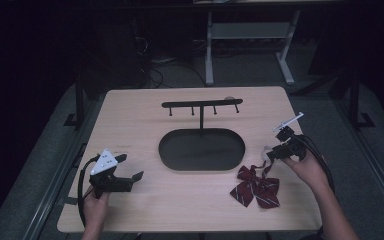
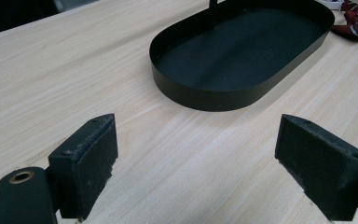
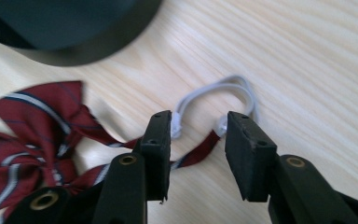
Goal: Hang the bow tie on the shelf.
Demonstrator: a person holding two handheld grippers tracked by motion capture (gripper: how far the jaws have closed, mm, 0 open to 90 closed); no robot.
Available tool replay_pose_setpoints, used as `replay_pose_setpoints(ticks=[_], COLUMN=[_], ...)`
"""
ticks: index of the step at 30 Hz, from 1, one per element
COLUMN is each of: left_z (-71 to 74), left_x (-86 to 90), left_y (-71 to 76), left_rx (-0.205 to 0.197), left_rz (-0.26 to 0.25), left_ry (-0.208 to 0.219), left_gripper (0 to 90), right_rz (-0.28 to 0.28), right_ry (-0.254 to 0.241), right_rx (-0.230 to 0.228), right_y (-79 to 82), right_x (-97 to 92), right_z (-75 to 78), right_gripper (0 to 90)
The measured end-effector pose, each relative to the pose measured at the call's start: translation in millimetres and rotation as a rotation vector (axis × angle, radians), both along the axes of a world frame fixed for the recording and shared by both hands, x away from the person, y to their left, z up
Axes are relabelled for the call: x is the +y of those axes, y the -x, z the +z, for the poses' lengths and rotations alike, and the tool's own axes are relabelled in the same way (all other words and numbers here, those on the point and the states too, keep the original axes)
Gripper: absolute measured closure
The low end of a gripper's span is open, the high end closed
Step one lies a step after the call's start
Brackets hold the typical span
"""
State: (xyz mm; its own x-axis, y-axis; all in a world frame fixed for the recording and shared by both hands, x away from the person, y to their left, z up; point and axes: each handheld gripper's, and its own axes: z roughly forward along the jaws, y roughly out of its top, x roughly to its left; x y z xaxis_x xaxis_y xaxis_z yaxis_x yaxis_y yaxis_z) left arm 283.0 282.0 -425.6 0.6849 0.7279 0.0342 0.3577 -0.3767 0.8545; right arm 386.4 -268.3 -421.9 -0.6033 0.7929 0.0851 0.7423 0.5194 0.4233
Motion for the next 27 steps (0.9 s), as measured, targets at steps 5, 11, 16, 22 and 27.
replay_pose_setpoints(ticks=[5,11,16,22,27], left_z=[-0.3,-0.2,-0.1,-0.4,-0.4], left_x=[0.0,-0.2,-0.1,-0.1,-0.4], left_y=[-0.4,-0.1,0.1,-0.5,0.0], left_rx=[0.003,0.002,0.0,-0.004,-0.002], left_rz=[0.001,0.003,0.001,-0.001,0.001], left_ry=[-0.003,-0.001,-0.005,-0.007,-0.004], left_gripper=[13.0,13.0,13.0,13.0,13.0], right_rz=[-0.025,-0.036,-0.036,-0.034,-0.018], right_ry=[0.035,0.059,0.083,0.115,0.114], right_rx=[0.039,0.063,0.061,0.065,0.055], right_y=[-4.3,-7.4,-8.4,-8.9,-8.1], right_x=[-0.5,0.7,5.1,9.8,10.4], right_z=[-6.8,-14.2,-15.9,-20.5,-21.5], right_gripper=[62.5,64.2,66.8,70.3,83.2])
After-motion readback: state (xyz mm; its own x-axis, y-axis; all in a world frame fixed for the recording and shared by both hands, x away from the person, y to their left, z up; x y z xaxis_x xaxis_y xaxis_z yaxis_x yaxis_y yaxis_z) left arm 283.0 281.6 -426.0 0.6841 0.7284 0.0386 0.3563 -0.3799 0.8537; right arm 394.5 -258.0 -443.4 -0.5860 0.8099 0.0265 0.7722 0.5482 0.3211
